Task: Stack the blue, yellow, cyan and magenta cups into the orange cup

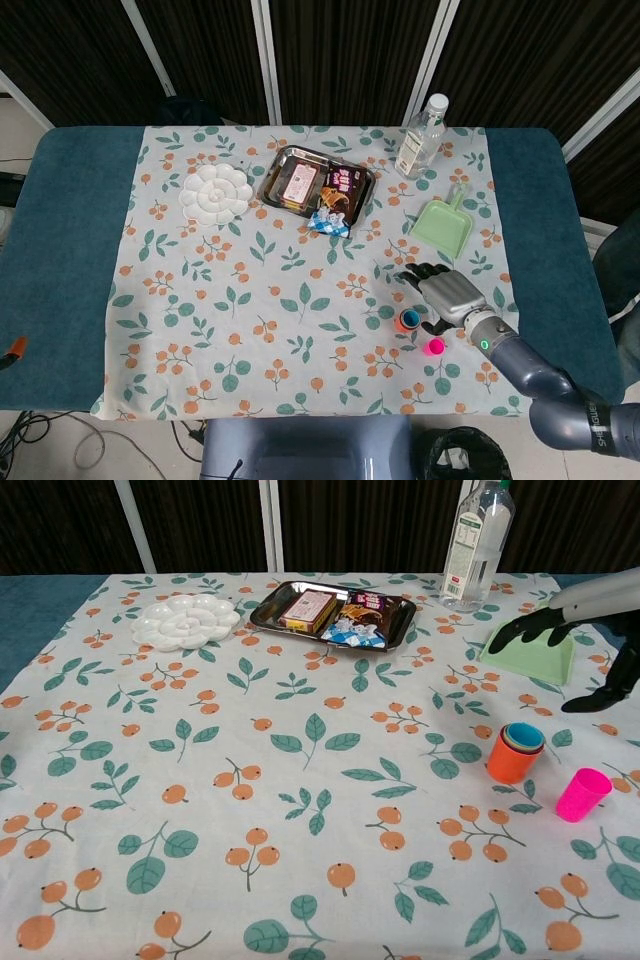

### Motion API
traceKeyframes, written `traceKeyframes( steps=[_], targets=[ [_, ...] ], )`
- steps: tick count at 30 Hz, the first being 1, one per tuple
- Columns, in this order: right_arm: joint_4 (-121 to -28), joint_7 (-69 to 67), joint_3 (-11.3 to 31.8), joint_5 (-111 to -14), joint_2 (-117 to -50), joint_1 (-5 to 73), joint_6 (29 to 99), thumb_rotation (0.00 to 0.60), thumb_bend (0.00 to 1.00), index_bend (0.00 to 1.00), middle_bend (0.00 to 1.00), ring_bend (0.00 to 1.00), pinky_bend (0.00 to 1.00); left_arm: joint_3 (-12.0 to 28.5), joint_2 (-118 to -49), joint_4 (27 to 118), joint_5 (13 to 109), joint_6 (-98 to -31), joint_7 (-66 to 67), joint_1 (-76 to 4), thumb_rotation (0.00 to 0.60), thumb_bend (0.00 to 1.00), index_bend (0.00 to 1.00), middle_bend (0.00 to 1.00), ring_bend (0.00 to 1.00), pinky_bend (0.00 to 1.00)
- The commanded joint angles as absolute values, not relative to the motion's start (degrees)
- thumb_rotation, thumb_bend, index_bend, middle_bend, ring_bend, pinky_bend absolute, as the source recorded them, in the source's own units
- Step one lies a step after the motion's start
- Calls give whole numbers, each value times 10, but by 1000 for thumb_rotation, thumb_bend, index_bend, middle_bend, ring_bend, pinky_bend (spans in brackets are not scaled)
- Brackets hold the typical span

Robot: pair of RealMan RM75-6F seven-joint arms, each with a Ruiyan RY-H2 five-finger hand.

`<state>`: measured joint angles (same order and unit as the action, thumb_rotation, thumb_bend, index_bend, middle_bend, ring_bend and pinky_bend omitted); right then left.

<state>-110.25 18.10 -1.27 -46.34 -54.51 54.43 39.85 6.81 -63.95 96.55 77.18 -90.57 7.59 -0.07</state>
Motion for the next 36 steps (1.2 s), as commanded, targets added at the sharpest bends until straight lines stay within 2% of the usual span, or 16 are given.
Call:
traceKeyframes(
  steps=[1,8,15,23,36],
  targets=[
    [-1132,180,-25,-483,-509,525,414,600,416,170,0,52,115,68,-639,965,770,-905,75,-1,600,187,176,99,0,0],
    [-1185,173,-65,-559,-467,466,439,600,416,245,0,52,115,67,-640,967,776,-905,78,-2,600,188,186,99,0,0],
    [-1170,178,-94,-657,-500,394,507,600,415,249,0,52,115,67,-641,968,778,-907,80,-2,600,187,191,99,0,0],
    [-1118,192,-95,-695,-556,356,550,600,416,249,0,52,115,67,-641,967,776,-906,80,-2,600,187,192,99,0,0],
    [-1068,199,-76,-684,-616,340,557,600,416,276,0,52,115,66,-642,965,776,-903,82,-3,600,187,192,99,0,0]
  ],
)
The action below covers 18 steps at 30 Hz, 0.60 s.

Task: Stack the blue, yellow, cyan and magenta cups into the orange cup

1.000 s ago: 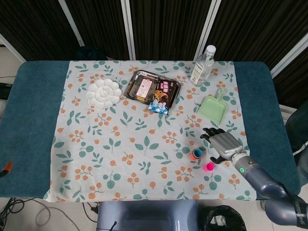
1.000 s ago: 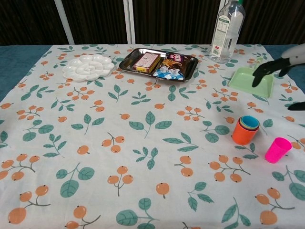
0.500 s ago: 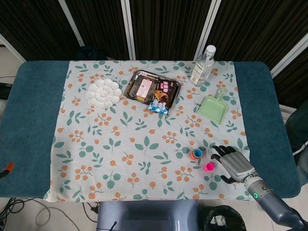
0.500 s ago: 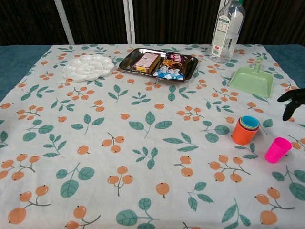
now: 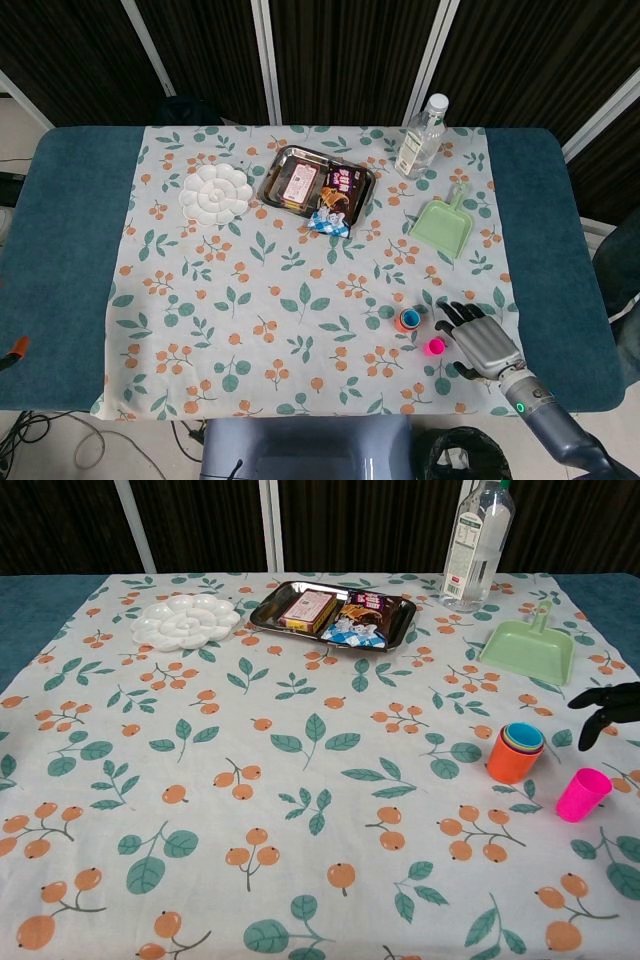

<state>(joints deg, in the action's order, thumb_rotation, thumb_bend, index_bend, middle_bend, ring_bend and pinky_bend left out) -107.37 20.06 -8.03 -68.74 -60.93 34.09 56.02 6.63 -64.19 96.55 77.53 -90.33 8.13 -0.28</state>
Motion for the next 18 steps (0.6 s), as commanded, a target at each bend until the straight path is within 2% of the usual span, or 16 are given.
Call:
traceKeyframes(
  steps=[1,18],
  targets=[
    [-1065,199,-75,-685,-619,339,557,600,416,280,0,52,115,66,-642,965,775,-904,82,-3,600,187,192,99,0,0],
    [-1057,199,-58,-695,-646,334,554,600,416,357,0,52,115,67,-643,966,771,-903,83,-2,600,187,193,98,0,0]
  ],
)
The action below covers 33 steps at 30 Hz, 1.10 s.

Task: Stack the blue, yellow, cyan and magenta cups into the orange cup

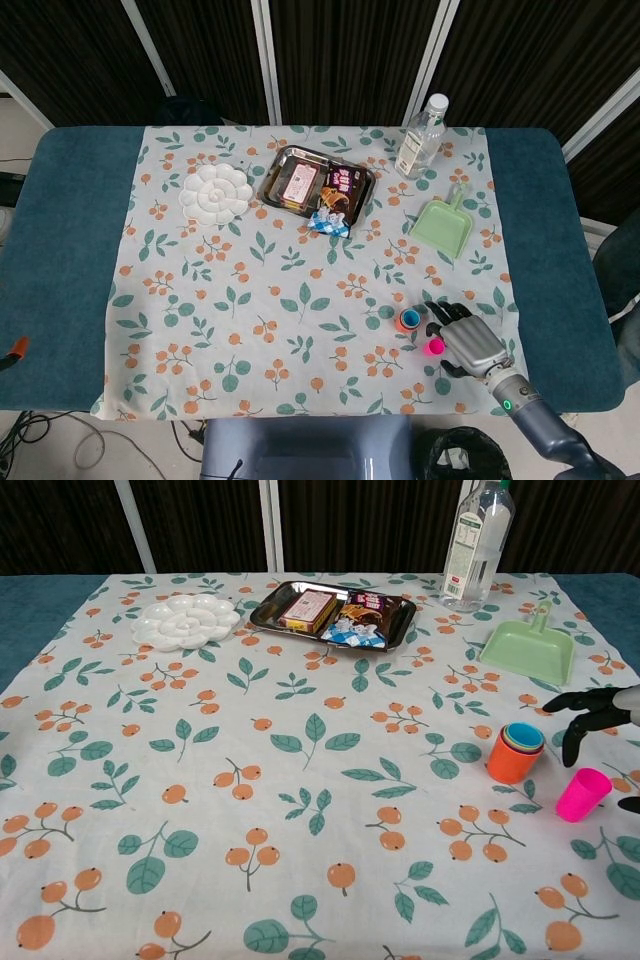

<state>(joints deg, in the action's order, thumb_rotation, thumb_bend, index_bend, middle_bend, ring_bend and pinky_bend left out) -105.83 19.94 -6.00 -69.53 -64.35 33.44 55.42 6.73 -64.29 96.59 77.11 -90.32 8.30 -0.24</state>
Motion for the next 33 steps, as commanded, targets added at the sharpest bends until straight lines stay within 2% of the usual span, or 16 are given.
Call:
traceKeyframes(
  steps=[1,33],
  targets=[
    [-1057,200,-56,-695,-648,334,553,600,416,358,0,52,115,68,-643,966,771,-903,83,-3,600,187,193,98,0,0],
    [-1033,194,-36,-682,-668,334,535,600,426,448,0,52,115,68,-644,965,770,-905,85,-2,600,187,195,98,0,0]
  ],
)
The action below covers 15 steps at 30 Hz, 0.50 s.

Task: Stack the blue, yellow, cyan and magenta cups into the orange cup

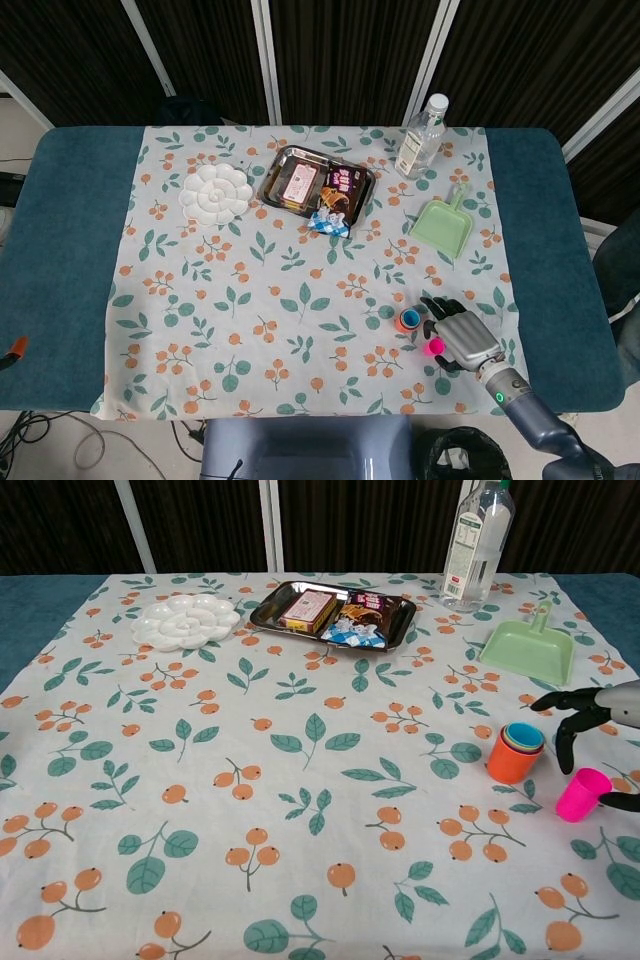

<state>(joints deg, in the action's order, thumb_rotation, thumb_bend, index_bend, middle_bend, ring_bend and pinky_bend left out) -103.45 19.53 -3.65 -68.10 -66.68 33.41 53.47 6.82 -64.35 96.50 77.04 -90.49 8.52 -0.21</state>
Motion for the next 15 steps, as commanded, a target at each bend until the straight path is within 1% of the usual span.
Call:
traceKeyframes(
  steps=[1,7,15],
  targets=[
    [-1032,193,-35,-682,-669,333,536,600,427,450,0,52,115,68,-644,965,771,-905,85,-2,600,187,196,98,0,0],
    [-1028,189,-33,-682,-671,332,532,600,426,452,0,52,115,68,-644,964,771,-905,86,-2,600,187,196,98,0,0],
    [-1027,184,-30,-686,-670,330,532,600,430,486,0,58,115,67,-644,965,772,-905,87,-2,600,187,196,98,0,0]
  ],
)
